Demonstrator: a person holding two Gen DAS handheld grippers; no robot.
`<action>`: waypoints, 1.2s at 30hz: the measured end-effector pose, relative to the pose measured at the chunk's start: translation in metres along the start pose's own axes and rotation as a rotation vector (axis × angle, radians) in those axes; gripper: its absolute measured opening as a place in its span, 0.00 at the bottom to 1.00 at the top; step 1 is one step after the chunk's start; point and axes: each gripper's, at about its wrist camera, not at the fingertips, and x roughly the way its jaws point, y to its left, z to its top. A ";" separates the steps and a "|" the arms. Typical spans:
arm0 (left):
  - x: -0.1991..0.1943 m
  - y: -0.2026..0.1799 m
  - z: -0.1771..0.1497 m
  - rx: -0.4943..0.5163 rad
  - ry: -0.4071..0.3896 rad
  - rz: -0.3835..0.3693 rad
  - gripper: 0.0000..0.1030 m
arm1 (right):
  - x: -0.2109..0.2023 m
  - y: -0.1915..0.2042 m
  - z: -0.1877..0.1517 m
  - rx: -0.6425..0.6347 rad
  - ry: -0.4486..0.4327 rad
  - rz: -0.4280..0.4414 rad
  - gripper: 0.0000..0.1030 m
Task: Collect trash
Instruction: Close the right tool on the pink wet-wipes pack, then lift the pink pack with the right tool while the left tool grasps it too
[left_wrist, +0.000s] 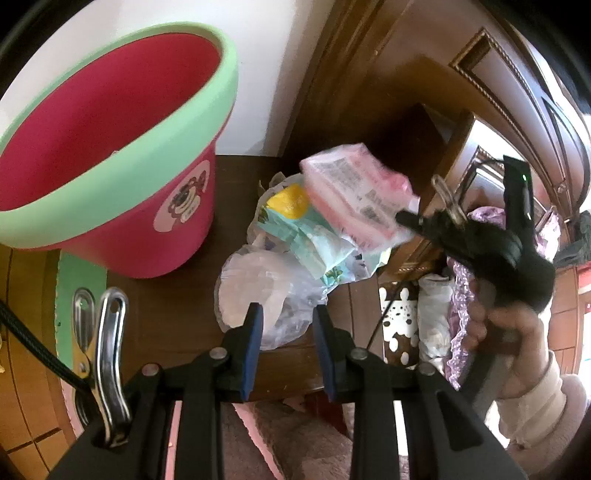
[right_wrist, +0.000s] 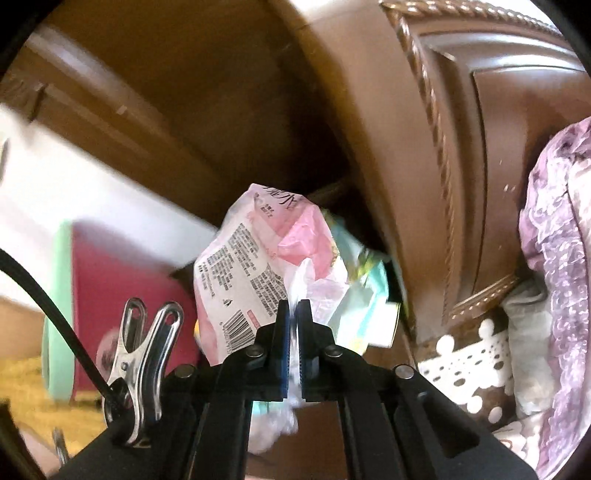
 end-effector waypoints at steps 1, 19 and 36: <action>0.001 -0.001 0.001 0.006 0.002 -0.001 0.27 | 0.000 0.000 -0.003 -0.018 0.021 0.017 0.04; 0.067 -0.037 0.034 0.062 -0.014 -0.032 0.33 | 0.009 -0.003 -0.032 -0.571 0.126 -0.129 0.04; 0.134 -0.058 0.067 0.020 0.020 -0.091 0.31 | 0.016 -0.029 -0.037 -0.582 0.101 -0.090 0.05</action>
